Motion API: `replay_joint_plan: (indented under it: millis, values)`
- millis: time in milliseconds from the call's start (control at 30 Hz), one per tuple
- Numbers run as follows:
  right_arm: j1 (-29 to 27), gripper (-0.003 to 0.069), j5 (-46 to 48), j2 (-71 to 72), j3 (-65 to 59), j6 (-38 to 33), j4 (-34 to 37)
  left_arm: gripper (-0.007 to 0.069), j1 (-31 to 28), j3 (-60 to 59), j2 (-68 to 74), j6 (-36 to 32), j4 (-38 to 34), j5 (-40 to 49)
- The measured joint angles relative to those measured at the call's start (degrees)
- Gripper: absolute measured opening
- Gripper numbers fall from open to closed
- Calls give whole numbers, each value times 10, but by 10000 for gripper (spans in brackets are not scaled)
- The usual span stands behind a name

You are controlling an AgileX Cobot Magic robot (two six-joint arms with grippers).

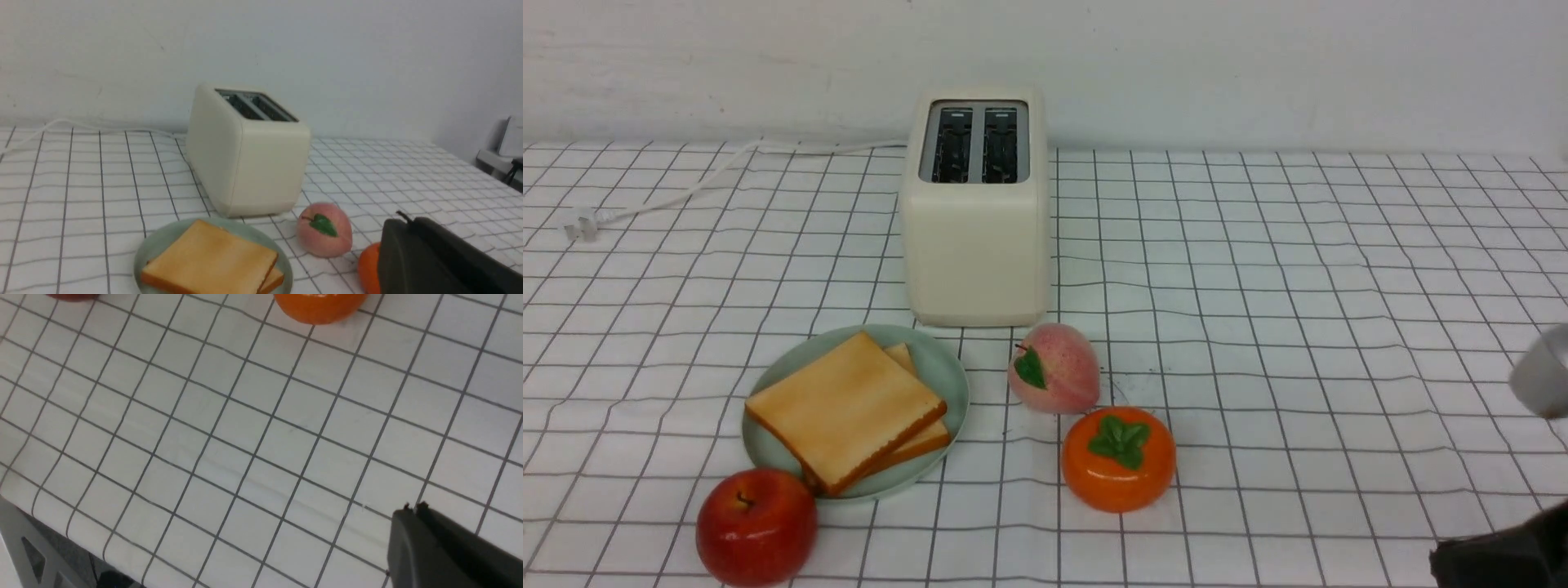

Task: Take toasted bread from bread machine on white checkered table place on plate.

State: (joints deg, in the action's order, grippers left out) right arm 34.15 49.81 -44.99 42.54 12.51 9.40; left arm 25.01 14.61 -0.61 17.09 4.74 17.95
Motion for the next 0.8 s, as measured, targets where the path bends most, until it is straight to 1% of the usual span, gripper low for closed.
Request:
replay_joint_plan:
  millis: [33,67,133,567,633,700,733,767,800]
  values:
    - [0,-11,-5,0,0,0,0,-13,0,-2,0,0,0,0]
    - [0,-9,-39,19,-25,1,0,-13,0,-13,0,0,0,-1]
    - [0,-8,-76,42,-46,1,-1,-13,0,-34,0,0,0,-1]
    - [0,1,-85,55,-59,0,-9,-13,0,-101,0,0,0,0]
    - [0,1,-85,57,-59,0,-30,-13,0,-101,0,0,0,1]
    - [-13,1,-91,76,-73,-6,-77,-13,0,-101,0,0,0,4]
    - [-15,1,-92,76,-73,-8,-77,-13,0,-101,0,0,0,4]
    - [-51,1,-113,117,-106,-25,-100,-11,0,-101,0,0,0,4]
    - [-56,1,-116,117,-110,-27,-100,-11,0,-101,0,0,0,4]
